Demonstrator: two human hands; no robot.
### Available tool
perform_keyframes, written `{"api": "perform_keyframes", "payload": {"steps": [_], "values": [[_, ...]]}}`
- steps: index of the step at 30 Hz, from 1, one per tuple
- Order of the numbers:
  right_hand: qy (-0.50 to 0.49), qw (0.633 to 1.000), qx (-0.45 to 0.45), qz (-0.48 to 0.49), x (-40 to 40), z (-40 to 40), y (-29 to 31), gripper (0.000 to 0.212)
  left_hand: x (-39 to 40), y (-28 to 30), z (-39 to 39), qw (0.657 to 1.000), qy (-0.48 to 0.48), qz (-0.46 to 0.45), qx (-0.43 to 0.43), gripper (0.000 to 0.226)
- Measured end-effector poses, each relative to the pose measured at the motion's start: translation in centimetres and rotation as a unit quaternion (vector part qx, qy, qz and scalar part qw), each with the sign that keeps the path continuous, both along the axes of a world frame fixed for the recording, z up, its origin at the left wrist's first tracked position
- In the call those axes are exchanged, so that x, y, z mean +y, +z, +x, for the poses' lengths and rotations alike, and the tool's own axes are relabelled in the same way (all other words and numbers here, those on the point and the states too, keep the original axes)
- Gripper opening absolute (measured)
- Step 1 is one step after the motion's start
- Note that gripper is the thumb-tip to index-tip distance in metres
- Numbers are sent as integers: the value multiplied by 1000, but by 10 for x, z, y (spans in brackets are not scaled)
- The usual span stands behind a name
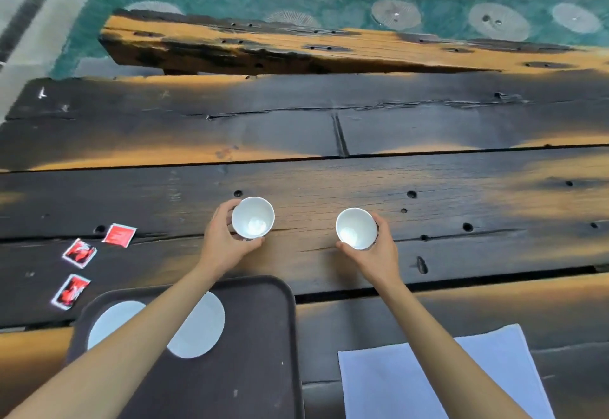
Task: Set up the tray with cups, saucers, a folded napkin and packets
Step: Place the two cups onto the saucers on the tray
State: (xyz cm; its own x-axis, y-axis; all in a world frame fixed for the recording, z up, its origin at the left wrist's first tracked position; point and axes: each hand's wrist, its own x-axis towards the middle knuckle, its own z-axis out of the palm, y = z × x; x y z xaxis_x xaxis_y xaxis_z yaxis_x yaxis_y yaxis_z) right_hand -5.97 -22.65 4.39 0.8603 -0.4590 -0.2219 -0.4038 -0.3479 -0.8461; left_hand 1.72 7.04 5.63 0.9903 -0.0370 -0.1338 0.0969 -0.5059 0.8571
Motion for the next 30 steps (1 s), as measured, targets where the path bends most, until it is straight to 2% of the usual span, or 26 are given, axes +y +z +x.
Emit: {"api": "perform_keyframes", "payload": {"steps": [13, 17, 24, 30], "values": [[102, 994, 0, 37, 127, -37, 30, 86, 133, 39, -86, 995, 92, -25, 3, 81], [141, 989, 12, 52, 173, -50, 29, 91, 179, 30, -110, 992, 113, -45, 17, 82], [207, 976, 56, 31, 253, -65, 21, 77, 243, 1, -150, 986, 139, -65, 58, 81], [231, 968, 98, 4, 298, -67, 5, 84, 263, -18, -172, 985, 140, -63, 79, 81]]}}
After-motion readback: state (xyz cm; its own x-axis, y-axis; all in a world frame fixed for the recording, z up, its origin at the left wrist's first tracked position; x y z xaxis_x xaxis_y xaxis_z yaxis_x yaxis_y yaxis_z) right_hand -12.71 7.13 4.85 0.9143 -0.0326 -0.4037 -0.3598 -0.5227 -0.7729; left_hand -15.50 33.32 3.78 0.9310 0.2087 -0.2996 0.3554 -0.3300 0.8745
